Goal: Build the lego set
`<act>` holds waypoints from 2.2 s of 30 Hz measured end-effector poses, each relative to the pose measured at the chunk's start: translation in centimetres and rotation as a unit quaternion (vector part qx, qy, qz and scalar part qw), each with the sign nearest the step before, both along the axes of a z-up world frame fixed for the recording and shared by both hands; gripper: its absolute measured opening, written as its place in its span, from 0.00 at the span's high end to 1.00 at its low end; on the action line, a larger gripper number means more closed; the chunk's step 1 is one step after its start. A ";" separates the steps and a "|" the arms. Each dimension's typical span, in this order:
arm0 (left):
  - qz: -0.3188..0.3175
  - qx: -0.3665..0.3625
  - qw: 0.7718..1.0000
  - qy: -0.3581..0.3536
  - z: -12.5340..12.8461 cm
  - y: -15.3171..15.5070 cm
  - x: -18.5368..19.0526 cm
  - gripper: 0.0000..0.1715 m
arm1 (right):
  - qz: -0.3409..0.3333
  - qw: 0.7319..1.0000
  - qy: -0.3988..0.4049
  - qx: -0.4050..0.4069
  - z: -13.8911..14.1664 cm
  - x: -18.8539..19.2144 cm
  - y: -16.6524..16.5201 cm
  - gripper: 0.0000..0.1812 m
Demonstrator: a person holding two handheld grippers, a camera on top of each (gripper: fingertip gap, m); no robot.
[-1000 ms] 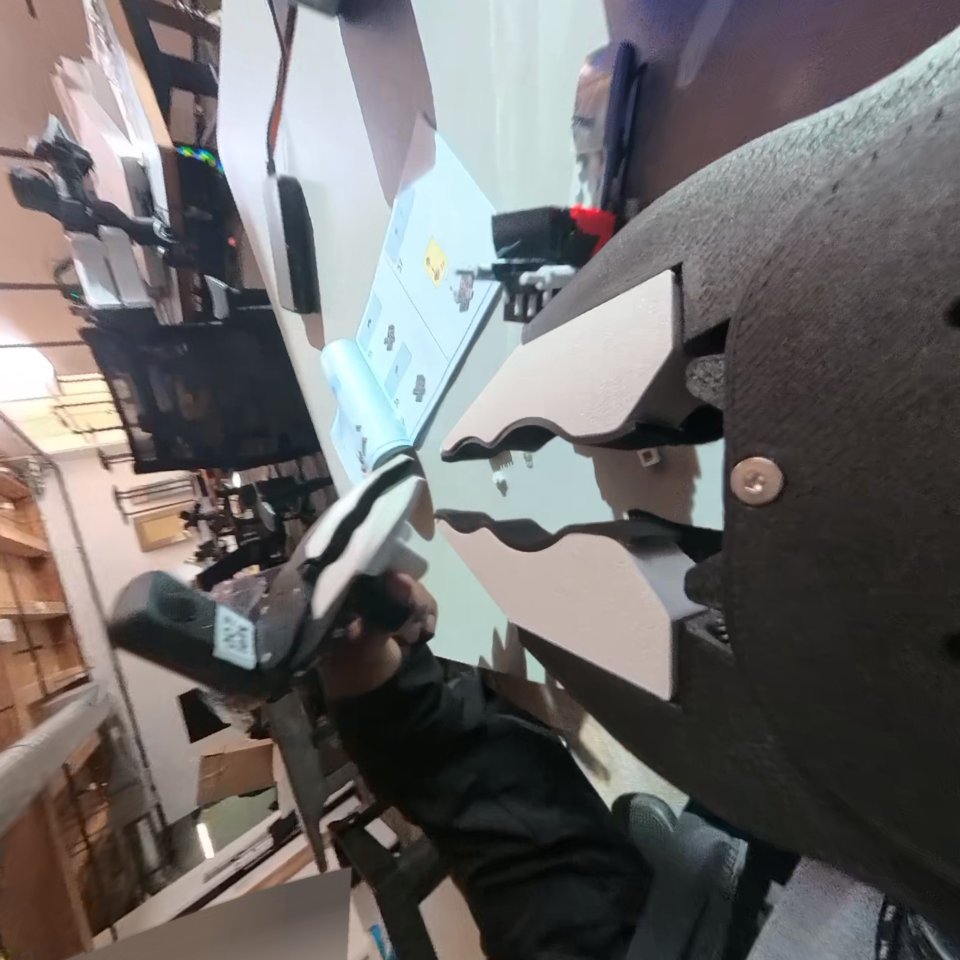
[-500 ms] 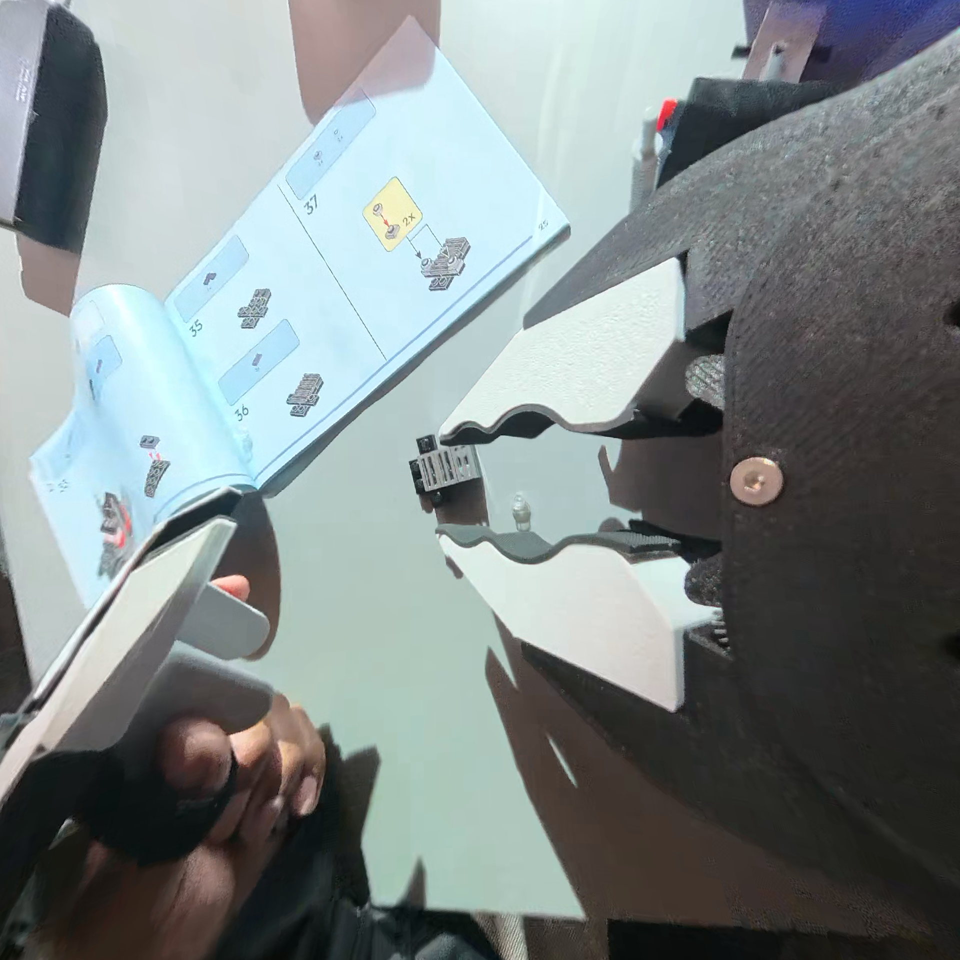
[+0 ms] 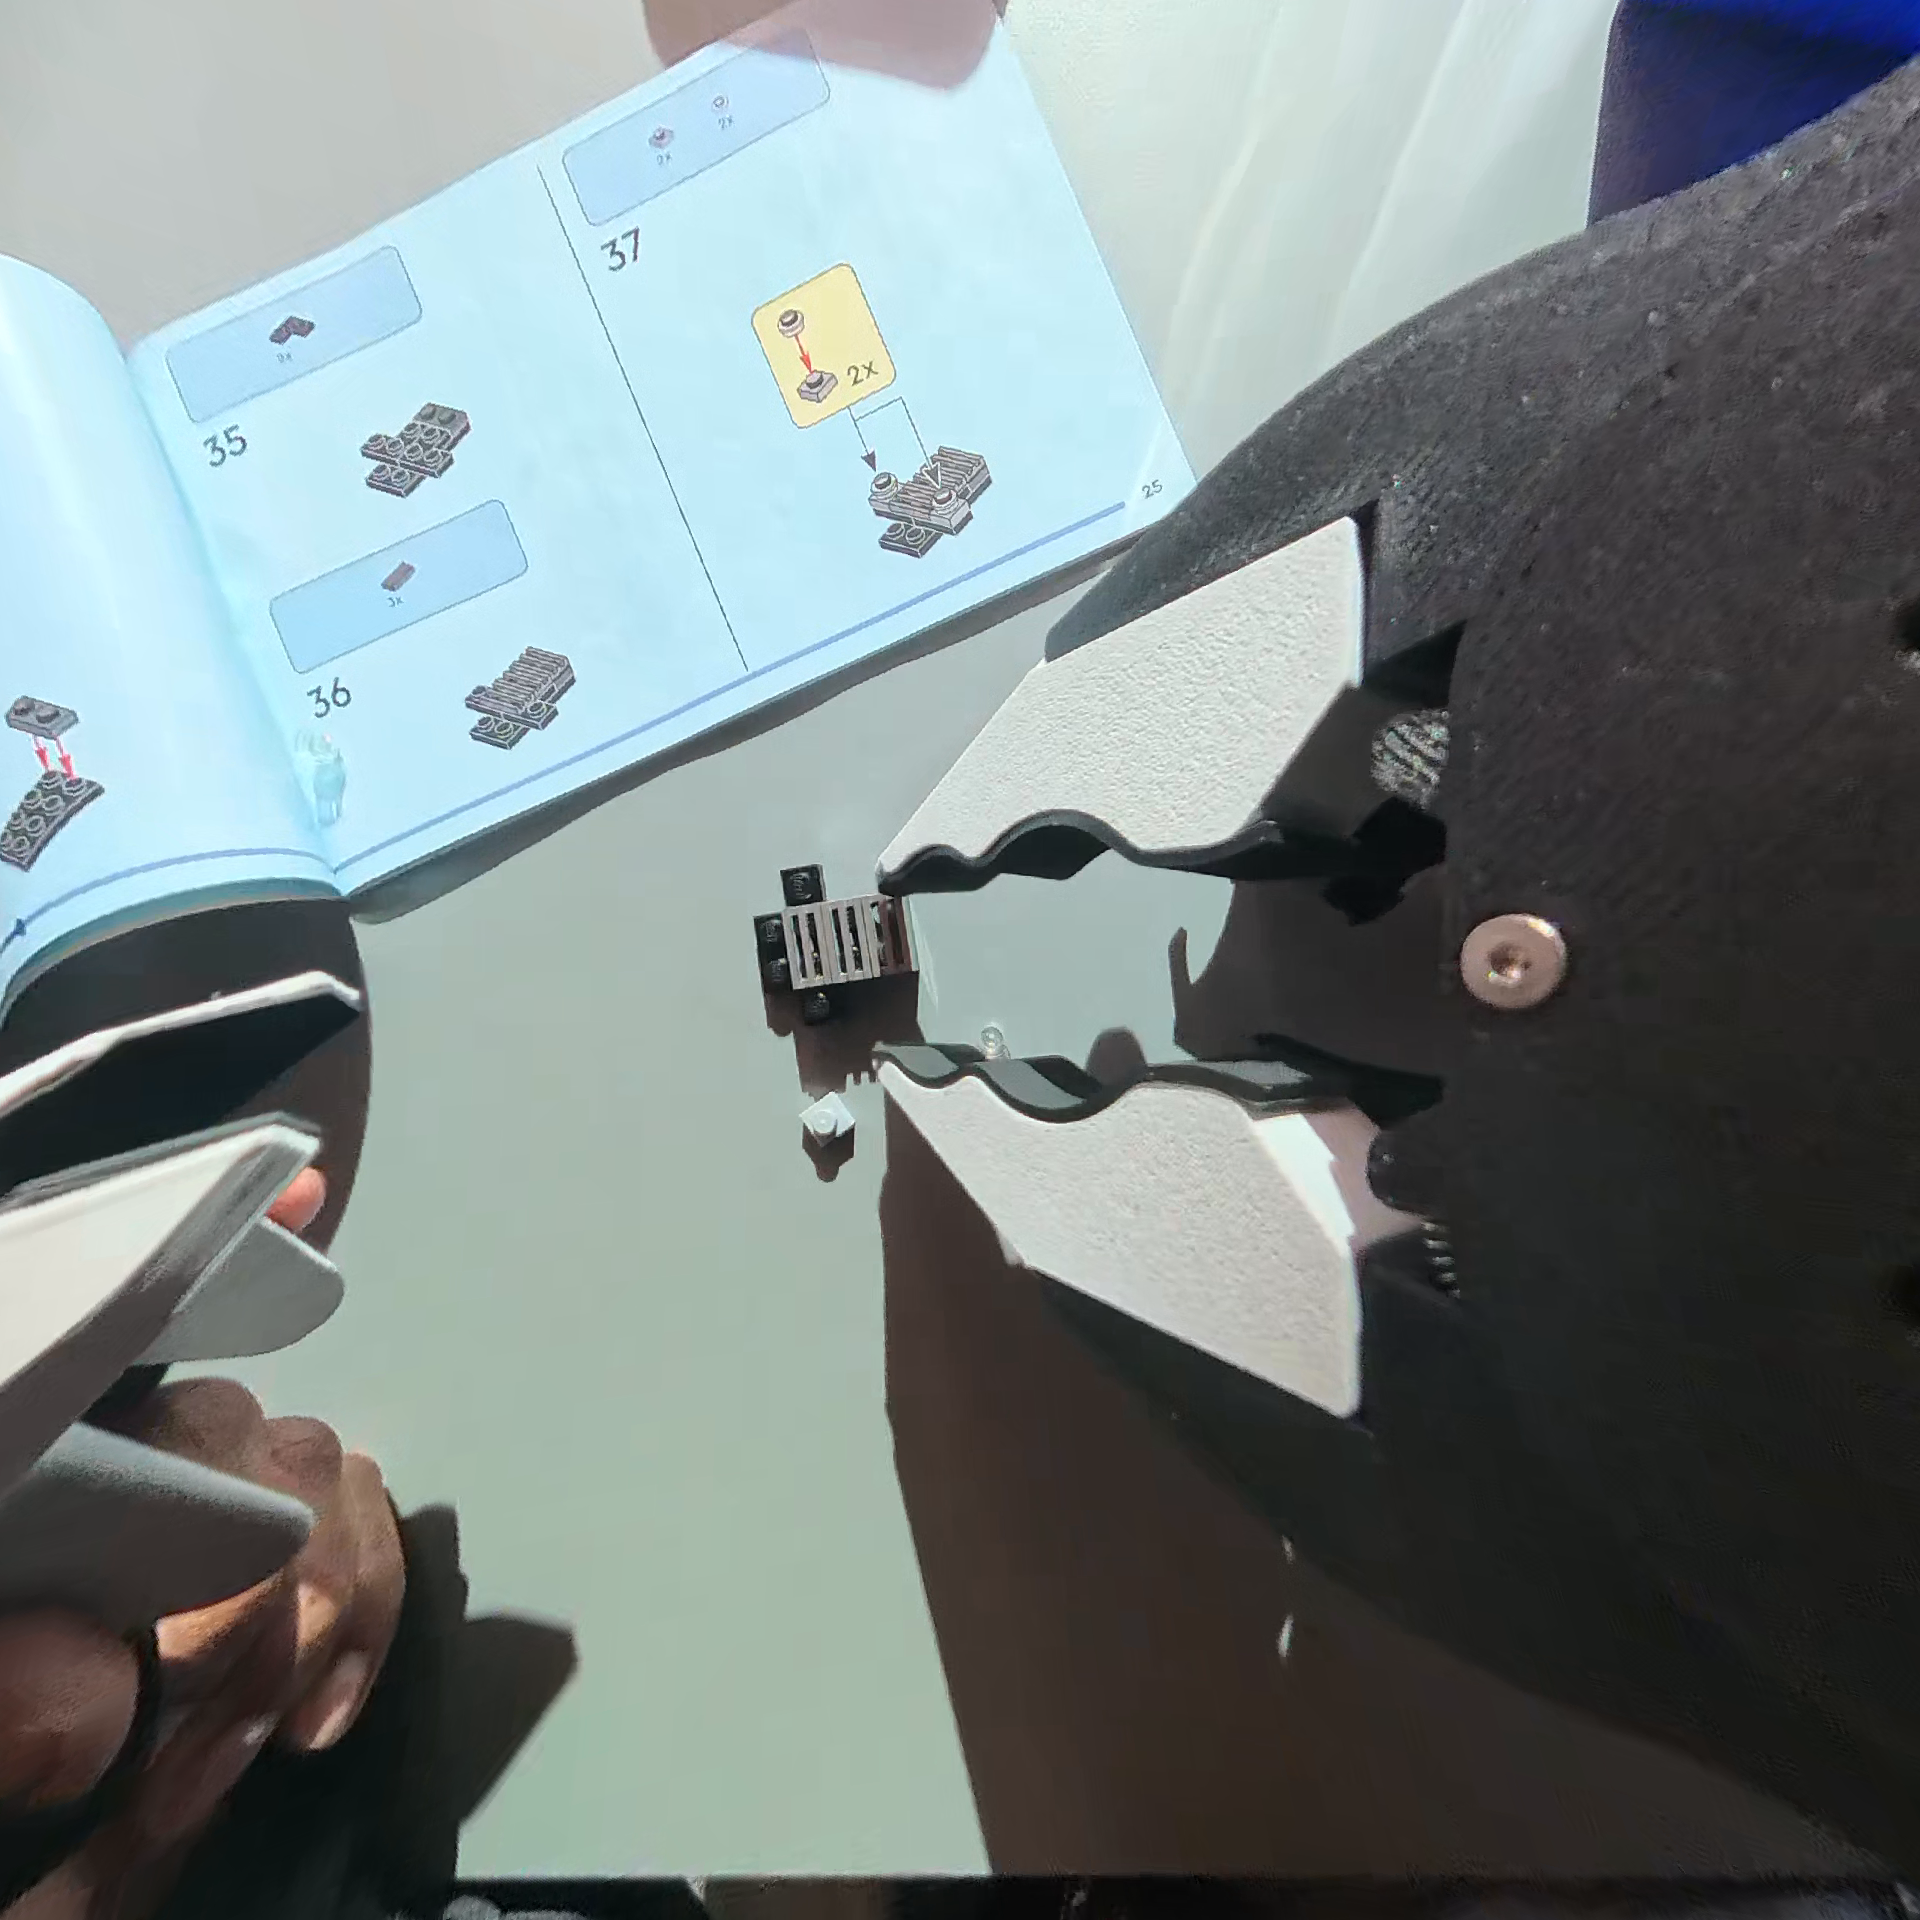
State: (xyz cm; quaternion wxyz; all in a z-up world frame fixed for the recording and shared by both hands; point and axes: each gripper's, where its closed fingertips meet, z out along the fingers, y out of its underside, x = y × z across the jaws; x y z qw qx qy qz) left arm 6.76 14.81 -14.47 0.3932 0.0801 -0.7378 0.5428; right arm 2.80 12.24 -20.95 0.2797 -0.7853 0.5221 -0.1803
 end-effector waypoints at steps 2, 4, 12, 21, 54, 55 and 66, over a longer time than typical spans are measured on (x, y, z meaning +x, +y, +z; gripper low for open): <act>0.000 -0.010 1.000 0.002 0.3 0.3 -0.1 0.85 | 0.006 1.000 0.002 -0.003 0.0 -0.2 0.0 0.83; 0.004 -0.010 1.000 0.008 0.3 0.6 -0.3 0.85 | 0.008 1.000 -0.003 0.002 0.1 -0.4 0.1 0.82; 0.024 0.000 1.000 0.020 0.1 1.1 0.0 0.85 | -0.002 1.000 -0.017 0.016 0.2 -0.3 -0.1 0.79; 0.050 0.039 0.997 0.053 -0.8 0.8 0.3 0.85 | -0.014 1.000 -0.017 0.003 -0.9 0.4 -0.1 0.90; -0.033 0.059 0.992 0.103 -0.9 0.0 -3.6 0.91 | 0.150 0.957 -0.228 -0.095 5.2 0.5 3.3 0.91; -0.036 0.055 0.992 0.103 -0.8 0.1 -3.7 0.94 | 0.150 0.957 -0.229 -0.096 5.2 0.5 3.3 0.91; 0.028 0.037 0.988 0.150 -0.1 0.7 -1.0 0.95 | 0.092 0.988 -0.120 -0.015 2.5 -0.4 3.0 0.87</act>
